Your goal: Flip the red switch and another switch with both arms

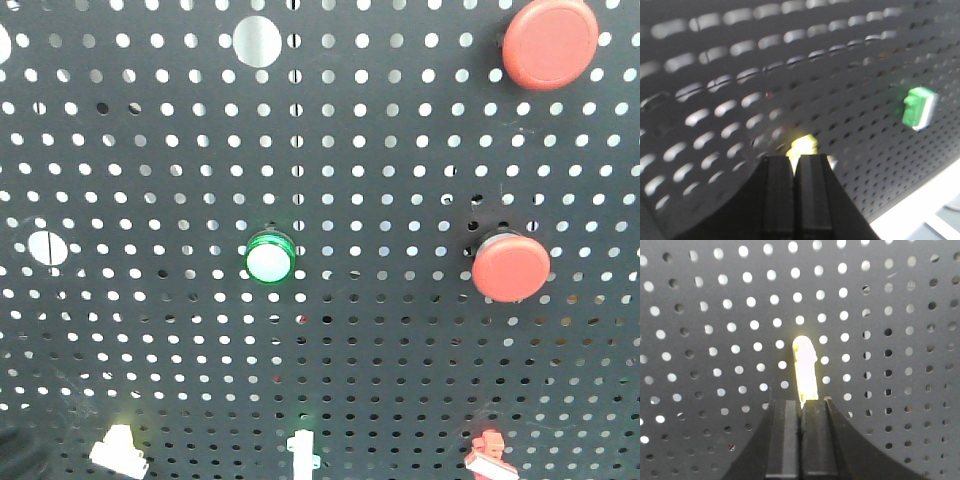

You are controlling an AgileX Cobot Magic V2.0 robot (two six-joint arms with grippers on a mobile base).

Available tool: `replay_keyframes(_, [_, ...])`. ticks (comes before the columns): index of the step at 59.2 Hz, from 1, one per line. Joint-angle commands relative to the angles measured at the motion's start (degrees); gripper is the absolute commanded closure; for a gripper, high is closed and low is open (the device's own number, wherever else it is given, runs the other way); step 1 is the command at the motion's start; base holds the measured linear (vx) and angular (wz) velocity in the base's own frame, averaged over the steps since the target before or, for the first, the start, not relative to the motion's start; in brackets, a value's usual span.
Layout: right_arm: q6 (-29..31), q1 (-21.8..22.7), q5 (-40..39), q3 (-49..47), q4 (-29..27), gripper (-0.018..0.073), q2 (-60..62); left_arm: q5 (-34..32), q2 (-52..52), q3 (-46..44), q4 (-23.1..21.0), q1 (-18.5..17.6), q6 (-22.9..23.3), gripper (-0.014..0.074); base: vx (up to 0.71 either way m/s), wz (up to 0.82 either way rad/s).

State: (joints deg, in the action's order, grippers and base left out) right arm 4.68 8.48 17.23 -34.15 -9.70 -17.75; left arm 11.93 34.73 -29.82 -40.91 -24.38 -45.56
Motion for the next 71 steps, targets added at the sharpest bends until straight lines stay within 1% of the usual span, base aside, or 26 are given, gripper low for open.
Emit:
replay_keyframes(1, [0.51,0.16,-4.79,-1.89,-0.26,0.0565,-0.98,-5.62,1.63,-2.23,-3.92,-0.36,-2.51,0.0594,0.0,0.0])
replay_keyframes(14, [0.51,0.16,-4.68,-1.89,-0.26,0.0565,-0.98,-5.76,5.65,-2.39,-3.84,-0.36,-2.41,0.0594,0.0,0.0])
replay_keyframes(27, [0.51,0.16,-4.37,-1.89,-0.26,0.0565,-0.98,-4.06,7.81,-5.67,-3.84,-0.36,-2.41,0.0594,0.0,0.0])
replay_keyframes(34, [0.74,0.16,-3.08,-1.89,-0.26,0.0565,-0.98,-3.32,8.98,-5.63,-3.84,-0.36,-2.27,0.0594,0.0,0.0])
replay_keyframes(43, [1.02,0.16,-2.13,-1.89,-0.2,0.0565,-0.98,-4.4,10.23,-2.4,-3.84,-0.36,-2.23,0.0594,0.0,0.0])
replay_keyframes(48, [2.73,0.16,-1.63,-1.89,-0.2,0.0565,-0.98,-8.12,10.36,0.79,-3.91,-0.36,-1.9,0.0594,0.0,0.0])
replay_keyframes(52, [3.69,0.16,-1.49,-1.89,-0.26,0.0565,-0.98,-11.93,10.36,3.26,-4.49,-0.36,-0.5,0.0594,0.0,0.0])
replay_keyframes(58, [3.69,0.16,-1.49,-1.89,-0.26,0.0565,-0.98,-14.31,10.36,7.15,-5.33,-0.36,1.28,0.0594,0.0,0.0])
replay_keyframes(67, [3.69,0.16,-1.49,-1.89,-0.38,0.0565,-0.98,-11.93,10.19,8.48,-5.33,-0.36,1.09,0.0594,0.0,0.0])
replay_keyframes(71, [3.69,0.16,-1.23,-1.89,-0.43,0.0565,-0.98,-11.93,9.6,8.48,-5.33,-0.36,1.09,0.0594,0.0,0.0])
